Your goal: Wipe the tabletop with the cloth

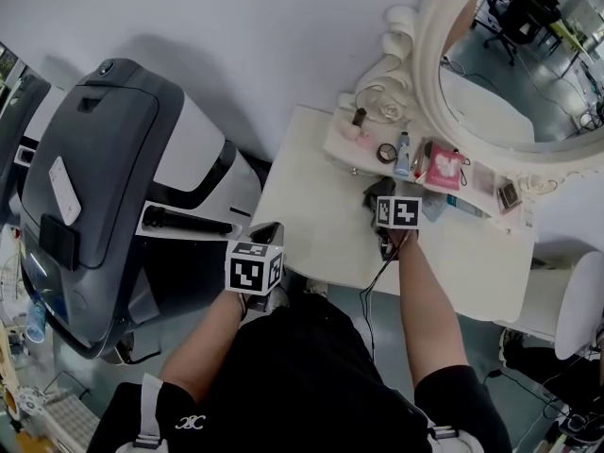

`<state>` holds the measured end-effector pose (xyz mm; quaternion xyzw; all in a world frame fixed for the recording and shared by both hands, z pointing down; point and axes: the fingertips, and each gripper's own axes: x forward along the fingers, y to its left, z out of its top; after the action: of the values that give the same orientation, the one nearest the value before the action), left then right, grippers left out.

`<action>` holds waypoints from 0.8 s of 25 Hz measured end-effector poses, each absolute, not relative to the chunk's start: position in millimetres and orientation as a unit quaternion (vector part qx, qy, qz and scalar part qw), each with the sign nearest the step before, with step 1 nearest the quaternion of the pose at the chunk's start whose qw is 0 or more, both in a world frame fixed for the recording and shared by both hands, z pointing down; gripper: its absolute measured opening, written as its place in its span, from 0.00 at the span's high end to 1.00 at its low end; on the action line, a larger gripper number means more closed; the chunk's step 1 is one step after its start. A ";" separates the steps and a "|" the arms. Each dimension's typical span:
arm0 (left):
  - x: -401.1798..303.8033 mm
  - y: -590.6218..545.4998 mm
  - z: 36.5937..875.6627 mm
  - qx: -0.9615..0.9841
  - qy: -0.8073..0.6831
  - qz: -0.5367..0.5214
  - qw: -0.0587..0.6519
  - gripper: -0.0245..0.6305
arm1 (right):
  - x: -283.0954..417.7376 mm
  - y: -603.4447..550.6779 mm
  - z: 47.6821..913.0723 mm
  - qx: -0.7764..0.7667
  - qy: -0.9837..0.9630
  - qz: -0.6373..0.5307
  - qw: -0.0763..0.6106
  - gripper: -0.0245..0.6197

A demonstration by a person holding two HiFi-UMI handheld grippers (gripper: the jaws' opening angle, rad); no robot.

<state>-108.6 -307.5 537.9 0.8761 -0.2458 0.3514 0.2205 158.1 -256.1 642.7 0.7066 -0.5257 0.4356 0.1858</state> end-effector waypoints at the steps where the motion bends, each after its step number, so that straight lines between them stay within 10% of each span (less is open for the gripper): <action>1: -112.2 -309.9 538.0 0.875 -0.250 0.351 0.222 0.96 | 158.6 -259.1 643.1 0.708 -0.525 0.434 0.188 0.82; 20: -141.8 -331.5 519.5 0.884 -0.259 0.320 0.224 0.96 | 145.7 -267.2 641.2 0.727 -0.501 0.409 0.229 0.82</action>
<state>-141.8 -331.5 519.5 0.8835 -0.2588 0.3199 0.2237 145.7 -267.2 641.2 0.7272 -0.5014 0.4093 0.2285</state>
